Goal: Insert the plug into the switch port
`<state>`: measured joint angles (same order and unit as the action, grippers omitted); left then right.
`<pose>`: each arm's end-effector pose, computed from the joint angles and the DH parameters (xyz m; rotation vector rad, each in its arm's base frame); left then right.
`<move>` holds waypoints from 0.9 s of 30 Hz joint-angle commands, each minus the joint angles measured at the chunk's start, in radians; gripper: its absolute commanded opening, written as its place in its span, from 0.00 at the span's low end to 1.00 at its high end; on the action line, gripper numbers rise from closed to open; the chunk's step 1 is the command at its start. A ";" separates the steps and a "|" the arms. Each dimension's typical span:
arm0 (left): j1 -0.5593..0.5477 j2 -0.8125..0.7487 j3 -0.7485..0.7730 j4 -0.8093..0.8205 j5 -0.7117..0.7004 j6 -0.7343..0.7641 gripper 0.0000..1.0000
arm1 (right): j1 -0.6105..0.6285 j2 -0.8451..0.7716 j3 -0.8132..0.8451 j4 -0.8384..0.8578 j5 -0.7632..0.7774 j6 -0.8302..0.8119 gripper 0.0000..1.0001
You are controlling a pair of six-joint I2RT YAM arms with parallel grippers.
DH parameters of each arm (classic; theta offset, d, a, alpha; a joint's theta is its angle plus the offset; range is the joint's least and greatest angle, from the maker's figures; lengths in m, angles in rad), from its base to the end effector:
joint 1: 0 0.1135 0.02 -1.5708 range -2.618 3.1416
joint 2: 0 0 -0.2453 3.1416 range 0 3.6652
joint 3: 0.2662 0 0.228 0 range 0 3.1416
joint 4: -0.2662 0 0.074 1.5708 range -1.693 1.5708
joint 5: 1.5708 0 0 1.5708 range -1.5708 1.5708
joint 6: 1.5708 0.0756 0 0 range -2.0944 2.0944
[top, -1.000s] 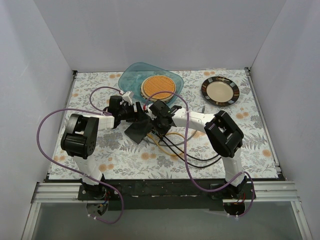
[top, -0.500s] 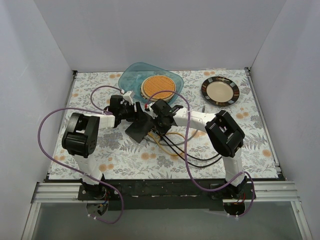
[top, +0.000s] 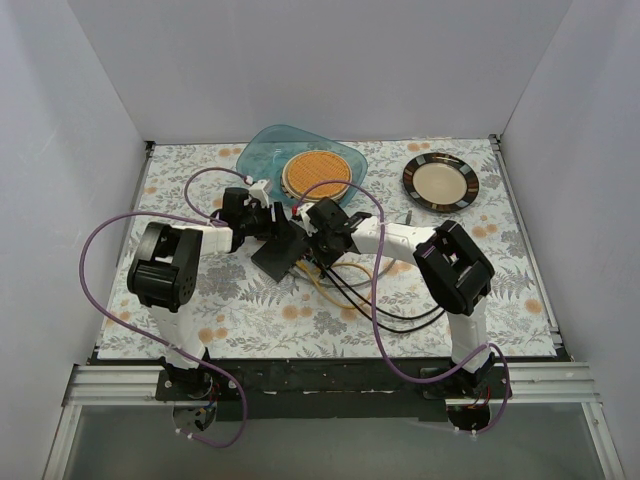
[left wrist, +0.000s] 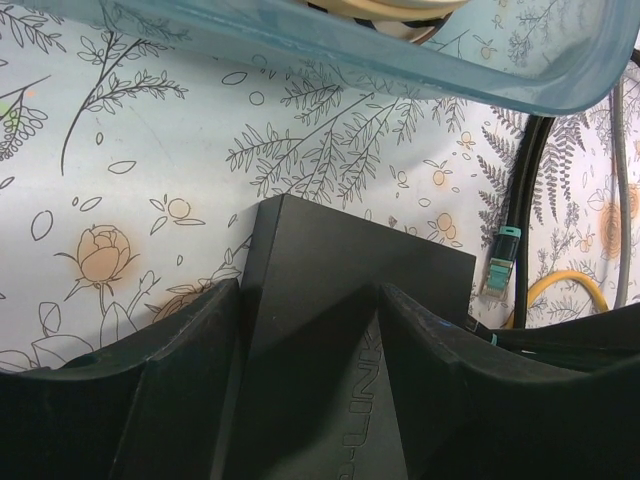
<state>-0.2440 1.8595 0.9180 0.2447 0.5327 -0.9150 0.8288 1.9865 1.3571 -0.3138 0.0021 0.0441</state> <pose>0.3541 -0.1277 0.1168 -0.5074 2.3955 -1.1758 0.2840 0.3095 0.1358 -0.9742 2.3567 0.3474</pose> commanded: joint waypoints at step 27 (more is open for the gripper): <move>-0.101 -0.036 -0.064 -0.008 0.151 -0.036 0.52 | -0.017 -0.014 0.102 0.116 -0.077 -0.056 0.01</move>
<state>-0.2836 1.8553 0.8848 0.3092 0.5133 -0.9218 0.8169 1.9709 1.3575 -0.3794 -0.0345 -0.0292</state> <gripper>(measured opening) 0.532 0.043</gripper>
